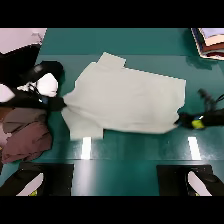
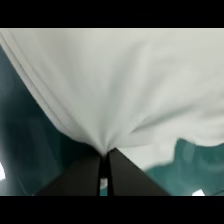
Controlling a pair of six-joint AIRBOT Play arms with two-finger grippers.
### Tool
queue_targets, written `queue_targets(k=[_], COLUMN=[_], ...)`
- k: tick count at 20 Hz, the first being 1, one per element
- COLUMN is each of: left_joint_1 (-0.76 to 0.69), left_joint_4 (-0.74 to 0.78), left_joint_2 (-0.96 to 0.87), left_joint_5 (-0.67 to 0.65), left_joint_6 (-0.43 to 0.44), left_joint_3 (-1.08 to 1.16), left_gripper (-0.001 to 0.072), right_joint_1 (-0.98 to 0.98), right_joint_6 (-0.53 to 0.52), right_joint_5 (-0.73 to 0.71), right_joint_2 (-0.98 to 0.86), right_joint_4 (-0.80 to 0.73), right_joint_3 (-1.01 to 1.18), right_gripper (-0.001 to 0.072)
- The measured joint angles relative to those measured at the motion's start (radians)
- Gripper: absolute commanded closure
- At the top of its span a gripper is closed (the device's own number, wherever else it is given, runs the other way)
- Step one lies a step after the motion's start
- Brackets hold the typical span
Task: Fold the shirts.
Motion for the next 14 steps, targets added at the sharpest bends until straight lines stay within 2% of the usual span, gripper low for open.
queue_targets(k=[7,10,14], left_joint_1=[0.0,-0.001,-0.001], left_joint_4=[0.016,0.018,0.021], left_joint_2=[0.114,0.125,0.133], left_joint_5=[-0.023,-0.016,0.021], left_joint_6=[-0.003,-0.02,-0.055], left_joint_3=[0.657,0.925,1.126], left_gripper=[0.0684,0.0684,0.0685], right_joint_1=[-0.101,-0.159,-0.215], right_joint_6=[-0.045,-0.056,-0.062], right_joint_5=[0.039,0.095,0.208], right_joint_2=[0.132,0.122,0.057], right_joint_4=[0.006,0.01,0.009], right_joint_3=[0.651,0.919,1.237], right_gripper=[0.07,0.07,0.0701])
